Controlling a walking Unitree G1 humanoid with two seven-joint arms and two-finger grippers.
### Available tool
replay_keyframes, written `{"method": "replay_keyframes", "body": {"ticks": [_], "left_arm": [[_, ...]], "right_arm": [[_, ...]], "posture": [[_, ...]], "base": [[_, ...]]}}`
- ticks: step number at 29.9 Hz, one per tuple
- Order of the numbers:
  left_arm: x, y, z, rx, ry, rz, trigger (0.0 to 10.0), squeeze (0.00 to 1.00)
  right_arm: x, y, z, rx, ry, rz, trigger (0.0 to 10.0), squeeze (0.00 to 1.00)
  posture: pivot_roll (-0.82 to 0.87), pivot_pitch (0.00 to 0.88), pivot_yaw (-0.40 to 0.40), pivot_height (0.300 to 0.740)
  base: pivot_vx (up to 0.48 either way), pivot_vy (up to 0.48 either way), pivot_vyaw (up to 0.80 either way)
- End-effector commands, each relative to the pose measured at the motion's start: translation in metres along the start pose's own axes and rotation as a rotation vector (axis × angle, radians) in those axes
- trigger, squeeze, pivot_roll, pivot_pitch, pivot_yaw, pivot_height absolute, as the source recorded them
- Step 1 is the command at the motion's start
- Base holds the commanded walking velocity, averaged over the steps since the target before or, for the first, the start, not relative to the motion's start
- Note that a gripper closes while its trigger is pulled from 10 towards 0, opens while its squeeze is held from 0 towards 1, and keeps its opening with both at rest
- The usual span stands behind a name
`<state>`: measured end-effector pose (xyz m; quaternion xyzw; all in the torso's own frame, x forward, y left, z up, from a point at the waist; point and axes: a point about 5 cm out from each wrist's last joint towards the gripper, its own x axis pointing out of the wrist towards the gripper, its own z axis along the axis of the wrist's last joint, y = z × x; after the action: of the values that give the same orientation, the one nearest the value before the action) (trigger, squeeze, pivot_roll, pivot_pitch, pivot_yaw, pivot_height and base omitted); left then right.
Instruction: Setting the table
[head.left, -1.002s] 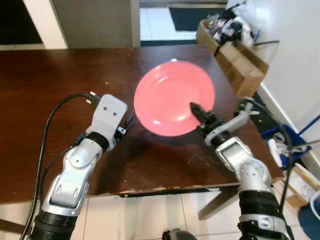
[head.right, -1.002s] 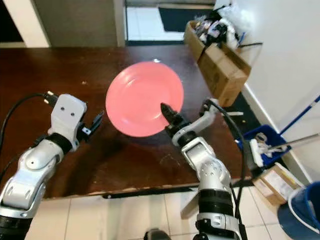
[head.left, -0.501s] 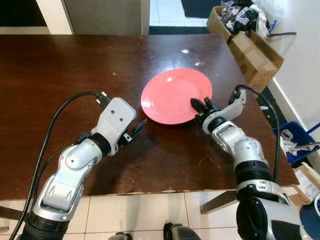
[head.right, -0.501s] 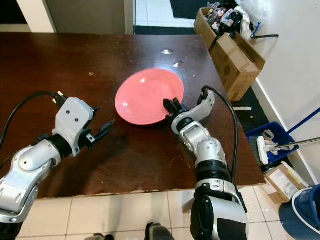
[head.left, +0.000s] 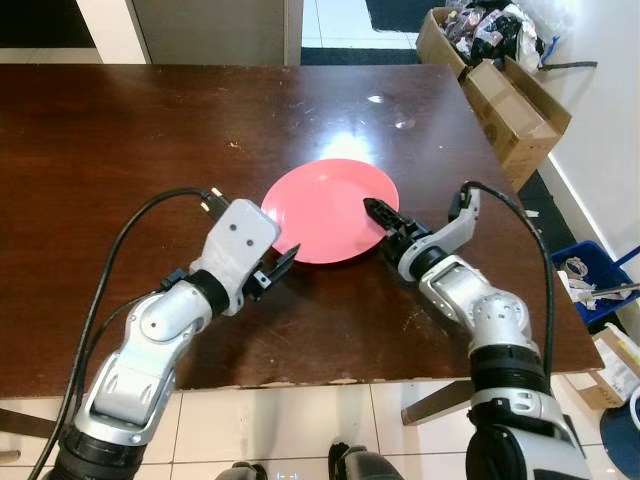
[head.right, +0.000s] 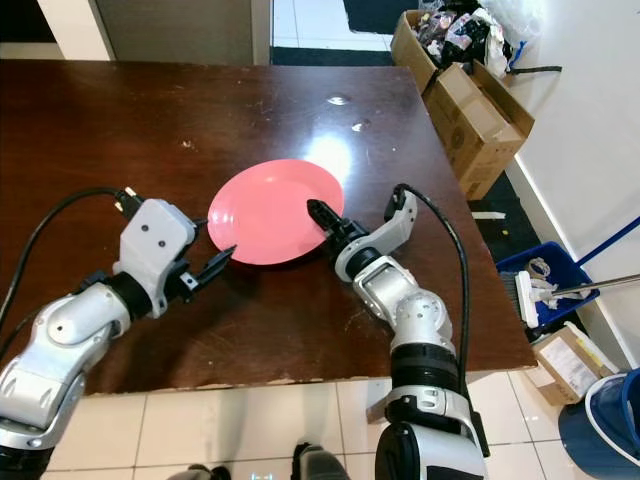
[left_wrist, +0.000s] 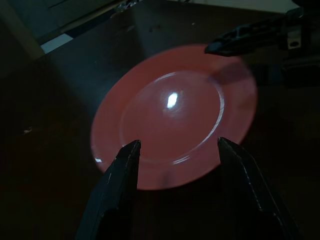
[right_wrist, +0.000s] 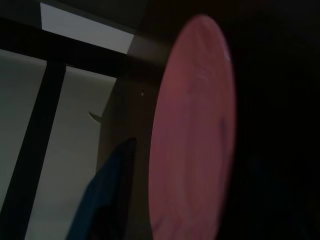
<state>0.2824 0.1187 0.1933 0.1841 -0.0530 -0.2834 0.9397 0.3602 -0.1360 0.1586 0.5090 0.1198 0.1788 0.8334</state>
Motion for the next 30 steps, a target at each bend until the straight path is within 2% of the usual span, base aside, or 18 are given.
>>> {"method": "replay_keyframes", "body": {"ticks": [1, 5, 6, 7, 8, 9, 10, 11, 14, 15, 16, 17, 19, 20, 21, 22, 25, 30], "left_arm": [[0.000, -0.004, -0.005, -0.006, 0.021, -0.009, 10.0, 0.00], [0.000, -0.005, -0.006, -0.009, 0.022, -0.006, 10.0, 0.00], [0.000, -0.006, -0.006, -0.013, 0.021, -0.002, 10.0, 0.00], [0.000, -0.005, -0.006, -0.016, 0.020, 0.001, 10.0, 0.00], [0.000, -0.006, -0.006, -0.018, 0.020, 0.004, 10.0, 0.00], [0.001, -0.007, -0.007, -0.020, 0.021, 0.005, 10.0, 0.00], [0.001, -0.007, -0.007, -0.020, 0.021, 0.005, 10.0, 0.00], [0.001, -0.008, -0.008, -0.022, 0.021, 0.006, 10.0, 0.00], [0.002, -0.010, -0.008, -0.026, 0.020, 0.007, 10.0, 0.00], [0.003, -0.011, -0.008, -0.031, 0.019, 0.009, 10.0, 0.00], [0.003, -0.011, -0.008, -0.033, 0.018, 0.009, 10.0, 0.00], [0.003, -0.011, -0.008, -0.033, 0.018, 0.009, 10.0, 0.00], [0.003, -0.011, -0.009, -0.035, 0.018, 0.011, 10.0, 0.00], [0.003, -0.011, -0.009, -0.035, 0.018, 0.011, 10.0, 0.00], [0.004, -0.010, -0.009, -0.034, 0.019, 0.013, 10.0, 0.00], [0.004, -0.010, -0.009, -0.034, 0.019, 0.013, 10.0, 0.00], [0.004, -0.008, -0.008, -0.034, 0.017, 0.024, 10.0, 0.00], [0.003, -0.005, -0.008, -0.024, 0.026, 0.042, 10.0, 0.00]], "right_arm": [[-0.003, 0.006, 0.004, -0.009, 0.004, 0.020, 10.0, 1.00], [-0.015, 0.007, 0.001, -0.031, 0.059, 0.006, 10.0, 1.00], [-0.025, 0.007, -0.004, -0.063, 0.105, 0.010, 10.0, 0.44], [-0.032, 0.007, -0.007, -0.086, 0.138, 0.014, 10.0, 0.44], [-0.043, 0.004, -0.011, -0.104, 0.179, 0.003, 10.0, 0.00], [-0.061, 0.000, -0.018, -0.140, 0.237, -0.022, 10.0, 0.00], [-0.061, 0.000, -0.018, -0.140, 0.237, -0.022, 10.0, 0.00], [-0.076, -0.002, -0.025, -0.172, 0.283, -0.033, 10.0, 0.00], [-0.087, -0.004, -0.030, -0.225, 0.315, -0.046, 10.0, 0.00], [-0.104, -0.009, -0.032, -0.491, 0.363, -0.093, 10.0, 0.00], [-0.109, -0.011, -0.032, -0.608, 0.382, -0.102, 10.0, 0.00], [-0.109, -0.011, -0.032, -0.608, 0.382, -0.102, 10.0, 0.00], [-0.109, -0.006, -0.017, -1.061, 0.316, -0.032, 10.0, 0.00], [-0.106, -0.001, -0.012, -1.110, 0.264, -0.004, 10.0, 0.00], [-0.099, 0.009, -0.002, -1.107, 0.171, 0.022, 10.0, 0.00], [-0.099, 0.009, -0.002, -1.107, 0.171, 0.022, 10.0, 0.00], [-0.078, 0.029, 0.012, -1.053, 0.024, 0.086, 10.0, 0.00], [-0.046, 0.026, 0.003, -1.071, 0.023, 0.138, 10.0, 0.00]], "posture": [[-0.09, 0.127, 0.012, 0.740], [-0.10, 0.119, 0.003, 0.740], [-0.10, 0.117, 0.000, 0.740], [-0.10, 0.117, 0.000, 0.740], [-0.11, 0.118, -0.005, 0.740], [-0.12, 0.118, -0.010, 0.740], [-0.12, 0.118, -0.010, 0.740], [-0.13, 0.118, -0.013, 0.740], [-0.13, 0.118, -0.013, 0.740], [-0.13, 0.119, -0.016, 0.740], [-0.13, 0.119, -0.016, 0.740], [-0.13, 0.119, -0.016, 0.740], [-0.14, 0.120, -0.009, 0.740], [-0.14, 0.120, -0.009, 0.740], [-0.13, 0.121, -0.006, 0.740], [-0.13, 0.121, -0.006, 0.740], [-0.12, 0.126, 0.003, 0.740], [-0.08, 0.144, 0.019, 0.740]], "base": [[0.000, 0.000, 0.00], [0.000, 0.000, 0.00], [0.000, 0.000, 0.00], [0.000, 0.000, 0.00], [0.000, 0.000, 0.00], [0.000, 0.000, 0.00], [0.000, 0.000, 0.00], [0.000, 0.000, 0.00], [0.000, 0.000, 0.00], [0.000, 0.000, 0.00], [0.000, 0.000, 0.00], [0.000, 0.000, 0.00], [0.000, 0.000, 0.00], [0.000, 0.000, 0.00], [0.000, 0.000, 0.00], [0.000, 0.000, 0.00], [0.000, 0.000, 0.00], [0.000, 0.000, 0.00]]}}
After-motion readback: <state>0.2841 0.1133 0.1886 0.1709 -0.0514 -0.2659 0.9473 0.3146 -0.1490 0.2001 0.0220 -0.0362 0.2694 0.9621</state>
